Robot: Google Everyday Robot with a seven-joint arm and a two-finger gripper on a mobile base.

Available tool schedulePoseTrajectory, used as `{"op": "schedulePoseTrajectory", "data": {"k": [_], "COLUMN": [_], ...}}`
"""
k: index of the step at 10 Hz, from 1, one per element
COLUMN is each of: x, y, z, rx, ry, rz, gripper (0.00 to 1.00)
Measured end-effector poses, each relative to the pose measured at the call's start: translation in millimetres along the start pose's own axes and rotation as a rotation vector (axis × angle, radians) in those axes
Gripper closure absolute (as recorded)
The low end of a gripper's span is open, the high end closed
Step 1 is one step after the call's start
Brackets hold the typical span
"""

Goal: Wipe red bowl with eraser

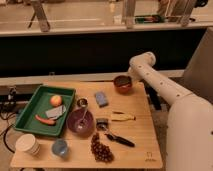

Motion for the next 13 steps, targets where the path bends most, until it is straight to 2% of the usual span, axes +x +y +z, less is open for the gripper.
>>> {"op": "schedulePoseTrajectory", "data": {"k": [3,5,9,13], "x": [-1.7,-1.5,-4.9,-4.0], "y": [9.7,14.8,10.3,-13.4], "z": [8.9,8.9,8.0,19.7], "rx": [-0.049,-0.067,-0.080,-0.085], "ry": [-0.006,-0.004,0.018,0.044], "rz": [-0.023,-0.033,-0.068,-0.101], "gripper": [1.00,1.00,1.00,1.00]}}
